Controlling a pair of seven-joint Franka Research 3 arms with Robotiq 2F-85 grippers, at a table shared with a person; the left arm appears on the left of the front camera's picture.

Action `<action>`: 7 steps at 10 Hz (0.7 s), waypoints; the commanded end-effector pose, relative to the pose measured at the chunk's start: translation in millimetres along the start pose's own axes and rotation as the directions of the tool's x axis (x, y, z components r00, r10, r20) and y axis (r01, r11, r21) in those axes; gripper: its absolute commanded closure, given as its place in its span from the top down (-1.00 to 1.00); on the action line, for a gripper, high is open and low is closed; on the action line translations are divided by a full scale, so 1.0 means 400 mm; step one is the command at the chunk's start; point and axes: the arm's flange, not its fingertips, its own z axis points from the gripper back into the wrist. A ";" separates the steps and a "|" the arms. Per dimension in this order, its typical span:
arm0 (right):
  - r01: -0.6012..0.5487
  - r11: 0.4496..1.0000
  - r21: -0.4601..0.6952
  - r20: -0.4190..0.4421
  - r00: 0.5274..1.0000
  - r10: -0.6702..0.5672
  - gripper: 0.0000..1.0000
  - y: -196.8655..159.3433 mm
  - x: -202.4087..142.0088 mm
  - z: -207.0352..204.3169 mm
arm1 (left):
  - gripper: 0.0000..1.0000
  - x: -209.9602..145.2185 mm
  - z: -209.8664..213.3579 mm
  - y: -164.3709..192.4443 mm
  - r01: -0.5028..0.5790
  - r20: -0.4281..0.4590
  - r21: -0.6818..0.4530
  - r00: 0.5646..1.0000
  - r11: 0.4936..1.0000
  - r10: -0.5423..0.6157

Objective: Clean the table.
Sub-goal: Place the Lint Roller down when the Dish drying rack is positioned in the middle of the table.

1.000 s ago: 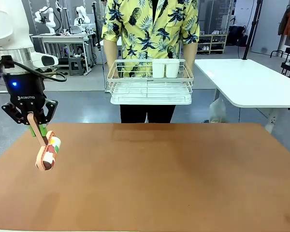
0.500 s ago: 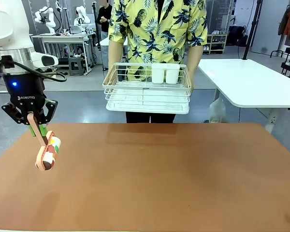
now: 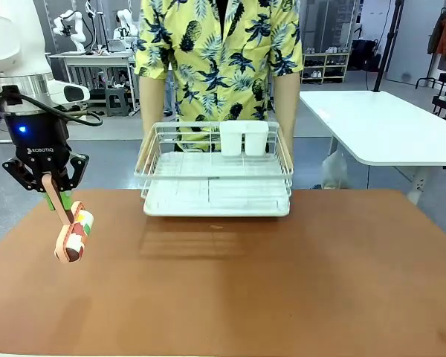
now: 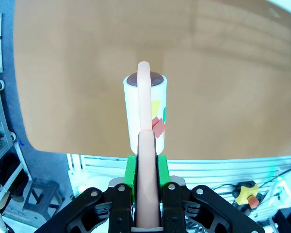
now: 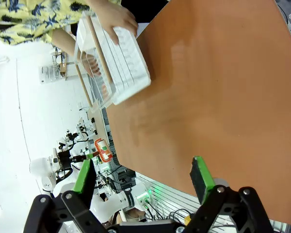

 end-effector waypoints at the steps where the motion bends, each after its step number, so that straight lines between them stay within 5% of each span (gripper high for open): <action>1: -0.003 1.000 0.004 0.003 1.000 0.003 1.00 0.008 -0.003 0.003 | -0.59 -0.011 0.003 0.007 0.002 0.001 -0.002 1.000 1.000 -0.002; 7: -0.003 1.000 0.004 0.003 1.000 0.003 1.00 0.008 -0.003 0.003 | -0.59 -0.011 0.003 0.007 0.002 0.001 -0.002 1.000 1.000 -0.002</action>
